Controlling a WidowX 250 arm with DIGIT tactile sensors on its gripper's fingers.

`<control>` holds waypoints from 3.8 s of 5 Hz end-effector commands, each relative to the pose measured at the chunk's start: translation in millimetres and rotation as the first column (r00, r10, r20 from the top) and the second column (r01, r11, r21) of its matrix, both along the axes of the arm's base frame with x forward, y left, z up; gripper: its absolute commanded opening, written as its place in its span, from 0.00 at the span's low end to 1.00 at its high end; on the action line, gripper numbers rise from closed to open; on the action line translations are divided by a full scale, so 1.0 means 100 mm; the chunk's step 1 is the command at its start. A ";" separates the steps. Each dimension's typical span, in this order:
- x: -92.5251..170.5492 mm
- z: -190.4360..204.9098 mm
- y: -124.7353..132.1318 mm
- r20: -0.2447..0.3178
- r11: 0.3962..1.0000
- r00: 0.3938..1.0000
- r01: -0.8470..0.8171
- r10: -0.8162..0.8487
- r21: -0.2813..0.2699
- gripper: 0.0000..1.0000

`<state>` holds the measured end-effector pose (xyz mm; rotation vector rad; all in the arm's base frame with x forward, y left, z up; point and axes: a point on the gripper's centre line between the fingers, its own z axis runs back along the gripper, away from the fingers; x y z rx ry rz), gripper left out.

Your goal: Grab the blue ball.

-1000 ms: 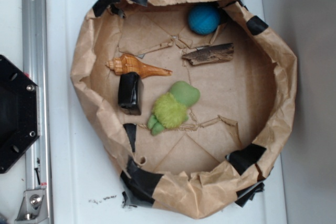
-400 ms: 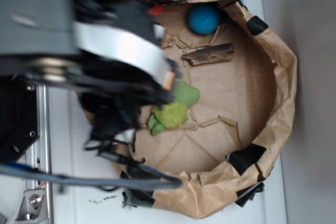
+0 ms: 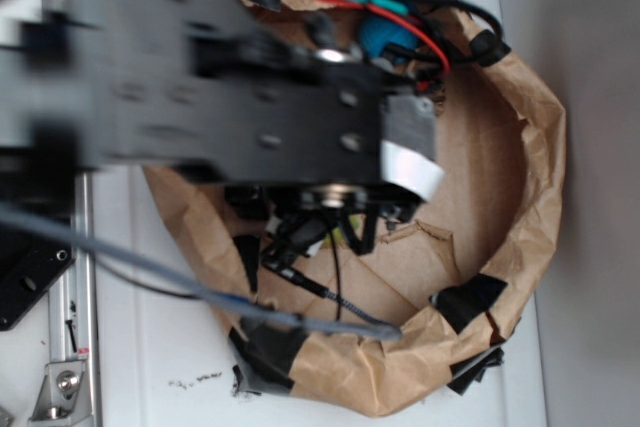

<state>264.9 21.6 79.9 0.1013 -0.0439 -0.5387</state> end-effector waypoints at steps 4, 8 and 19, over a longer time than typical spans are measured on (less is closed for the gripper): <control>0.39 0.01 0.67 0.026 0.954 0.960 0.273 -0.279 0.126 1.00; 0.47 -0.19 0.80 0.004 0.908 0.956 0.277 -0.293 0.314 1.00; -0.28 0.90 0.16 0.098 0.912 0.907 -0.407 0.409 -0.048 0.00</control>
